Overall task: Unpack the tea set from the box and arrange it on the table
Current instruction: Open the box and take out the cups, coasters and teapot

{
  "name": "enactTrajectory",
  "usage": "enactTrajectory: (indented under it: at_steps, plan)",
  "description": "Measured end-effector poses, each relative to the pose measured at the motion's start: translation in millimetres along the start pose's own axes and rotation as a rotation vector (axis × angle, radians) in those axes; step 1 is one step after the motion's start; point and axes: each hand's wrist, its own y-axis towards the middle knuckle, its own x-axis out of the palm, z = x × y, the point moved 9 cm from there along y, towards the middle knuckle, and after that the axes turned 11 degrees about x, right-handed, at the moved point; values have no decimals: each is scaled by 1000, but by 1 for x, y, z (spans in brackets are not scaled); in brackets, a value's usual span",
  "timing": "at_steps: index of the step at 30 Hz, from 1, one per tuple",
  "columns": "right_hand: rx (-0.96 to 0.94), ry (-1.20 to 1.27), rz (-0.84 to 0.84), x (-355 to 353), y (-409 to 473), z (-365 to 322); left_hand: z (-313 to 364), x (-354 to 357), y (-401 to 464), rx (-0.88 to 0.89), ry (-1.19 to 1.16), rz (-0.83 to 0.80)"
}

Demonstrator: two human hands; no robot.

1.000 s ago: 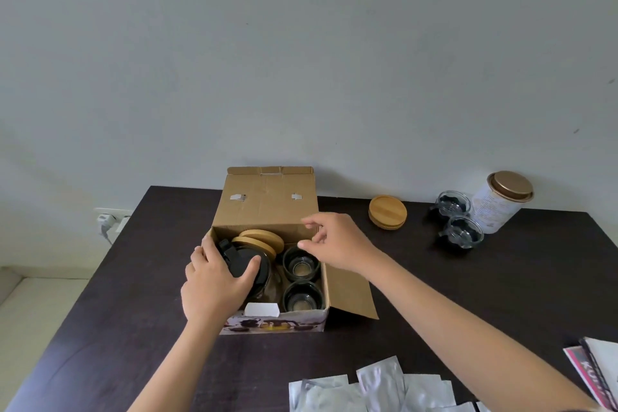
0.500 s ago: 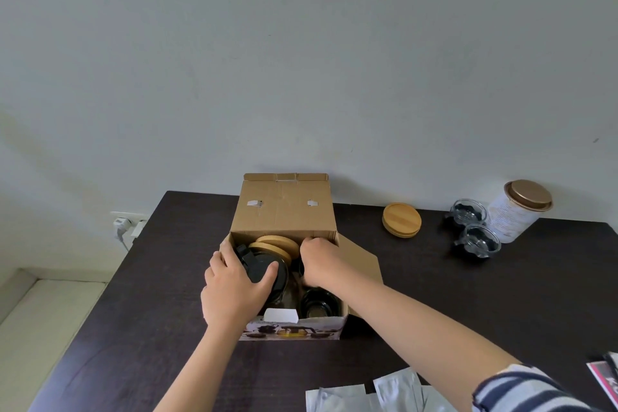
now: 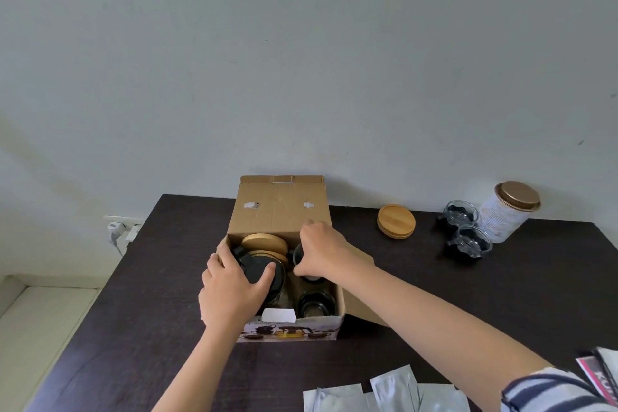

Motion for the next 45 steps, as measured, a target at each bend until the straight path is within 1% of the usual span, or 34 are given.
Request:
enactTrajectory:
  at_steps: [4,8,11,14,16,21,24,26,29,32,37,43,45]
  plan:
    - [21,30,46,-17,-9,5,1,0,-1,2,-1,-5]
    - [47,74,127,-45,-23,22,1,0,-1,4,2,-5]
    - [91,13,180,-62,-34,50,2,0,-1,10,-1,-5]
    - [212,-127,209,-67,-38,94,2,-1,-1,10,-3,-3]
    - [320,-155,165,-59,-36,132,2,-1,-1,10,3,-6]
    - [555,-184,-48,-14,-33,228,2,0,-1,12,16,-14]
    - [692,-119,-124,6,-42,274,1,1,-1,10,8,-14]
    - [743,-67,-160,16,-47,299,1,1,-1,8,7,-12]
    - [738,-13,-180,27,-50,324,2,1,0,7,17,-14]
    - [748,25,-138,27,-49,339,2,1,1,4,29,-19]
    - [739,-7,-117,24,-38,358,1,2,0,3,29,-18]
    - [600,-59,-101,23,-31,368,1,2,1,-2,26,-19]
    - [581,-81,-107,22,-29,370,2,2,1,-7,25,-20]
